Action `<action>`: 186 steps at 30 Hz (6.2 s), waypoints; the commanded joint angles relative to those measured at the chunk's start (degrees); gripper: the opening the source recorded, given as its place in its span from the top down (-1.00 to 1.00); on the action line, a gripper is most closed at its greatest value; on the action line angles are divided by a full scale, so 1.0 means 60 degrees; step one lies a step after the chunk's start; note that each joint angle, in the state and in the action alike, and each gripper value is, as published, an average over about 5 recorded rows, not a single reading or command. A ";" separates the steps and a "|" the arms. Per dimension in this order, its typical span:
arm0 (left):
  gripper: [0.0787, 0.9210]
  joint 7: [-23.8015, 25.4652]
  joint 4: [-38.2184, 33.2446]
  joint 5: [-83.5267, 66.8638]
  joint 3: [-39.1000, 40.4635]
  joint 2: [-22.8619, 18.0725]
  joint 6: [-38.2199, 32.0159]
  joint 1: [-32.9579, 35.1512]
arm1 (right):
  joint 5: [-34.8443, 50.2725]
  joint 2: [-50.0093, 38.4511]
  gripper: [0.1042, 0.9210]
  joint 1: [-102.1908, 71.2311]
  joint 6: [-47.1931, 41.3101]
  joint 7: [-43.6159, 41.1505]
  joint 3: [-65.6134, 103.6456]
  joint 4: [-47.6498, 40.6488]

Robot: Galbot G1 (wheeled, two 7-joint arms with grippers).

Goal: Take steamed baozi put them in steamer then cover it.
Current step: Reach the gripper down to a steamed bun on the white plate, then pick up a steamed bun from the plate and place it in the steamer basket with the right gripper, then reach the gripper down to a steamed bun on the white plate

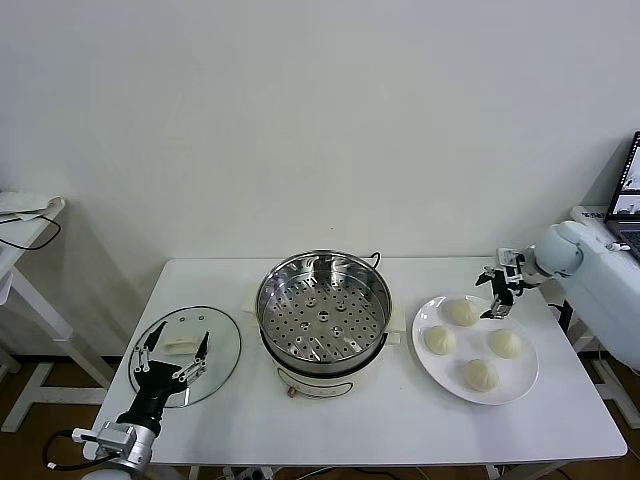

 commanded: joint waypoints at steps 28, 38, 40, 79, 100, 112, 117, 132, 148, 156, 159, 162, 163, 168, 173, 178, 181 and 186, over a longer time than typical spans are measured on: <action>-0.77 0.0023 -0.0132 0.0015 -0.0044 -0.0142 -0.0058 0.0122 | -0.1837 0.1482 -0.76 -0.0037 0.0482 0.0099 0.0321 -0.1819; -0.77 0.0022 -0.0184 0.0022 -0.0014 -0.0175 -0.0073 0.0133 | -0.1947 0.1505 -0.63 -0.0180 0.0506 0.0210 0.0423 -0.1766; -0.77 0.0022 -0.0188 0.0022 -0.0008 -0.0178 -0.0078 0.0131 | -0.1956 0.1505 -0.56 -0.0209 0.0513 0.0238 0.0440 -0.1742; -0.77 0.0026 -0.0412 -0.0021 -0.0032 -0.0016 -0.0041 0.0227 | 0.3492 -0.0863 -0.45 0.8025 0.4225 -0.1105 -0.7418 0.4900; -0.77 0.0103 -0.0492 -0.0273 -0.0664 0.0026 -0.0001 0.0281 | 0.2557 0.3800 -0.45 0.7418 0.6257 -0.0553 -0.8073 0.2770; -0.77 0.0152 -0.0336 -0.0346 -0.0900 0.0055 -0.0002 0.0223 | 0.1581 0.4990 -0.45 0.5711 0.7068 -0.0169 -0.7147 0.0858; -0.77 0.0168 -0.0279 -0.0350 -0.0917 0.0059 -0.0010 0.0186 | 0.1414 0.5145 -0.45 0.5445 0.7086 -0.0036 -0.7097 0.0621; -0.77 0.0204 -0.0274 -0.0364 -0.0924 0.0051 -0.0038 0.0191 | 0.0747 0.5465 -0.45 0.4911 0.7248 0.0132 -0.6779 -0.0227; -0.77 0.0209 -0.0249 -0.0400 -0.0929 0.0047 -0.0032 0.0167 | 0.0574 0.5438 -0.58 0.4623 0.7179 0.0159 -0.6659 -0.0248; -0.77 0.0191 -0.0294 -0.0399 -0.0903 0.0027 -0.0016 0.0199 | 0.1068 0.5056 -0.76 0.4971 0.6995 0.0120 -0.6700 0.0224; -0.77 0.0179 -0.0351 -0.0399 -0.0921 0.0023 -0.0008 0.0236 | 0.1639 0.4623 -0.76 0.5421 0.6833 -0.0055 -0.6687 0.0612; -0.77 0.0175 -0.0394 -0.0397 -0.0940 0.0016 0.0002 0.0273 | 0.2518 0.3931 -0.76 0.6087 0.6420 -0.0333 -0.6789 0.1191; -0.77 0.0174 -0.0403 -0.0395 -0.0943 0.0012 0.0004 0.0285 | 0.2915 0.3667 -0.76 0.6353 0.6235 -0.0430 -0.6877 0.1410; -0.77 0.0160 -0.0446 -0.0371 -0.0912 -0.0021 0.0019 0.0339 | 0.4909 0.2045 -0.76 0.7647 0.4702 -0.0924 -0.7740 0.2662; -0.77 0.0139 -0.0552 -0.0352 -0.0839 -0.0037 0.0043 0.0383 | 0.5890 0.0228 -0.76 0.8065 0.2164 -0.1084 -0.8503 0.3846; -0.77 0.0130 -0.0616 -0.0333 -0.0771 -0.0042 0.0042 0.0411 | 0.6181 -0.1146 -0.76 0.7761 -0.0060 -0.1050 -0.8711 0.4309; -0.77 0.0129 -0.0639 -0.0318 -0.0731 -0.0059 0.0030 0.0425 | 0.5869 -0.1612 -0.76 0.7364 -0.1120 -0.1039 -0.8699 0.4420; -0.77 0.0128 -0.0654 -0.0287 -0.0664 -0.0104 0.0014 0.0425 | 0.5111 -0.1951 -0.76 0.6005 -0.2121 -0.0985 -0.8010 0.4372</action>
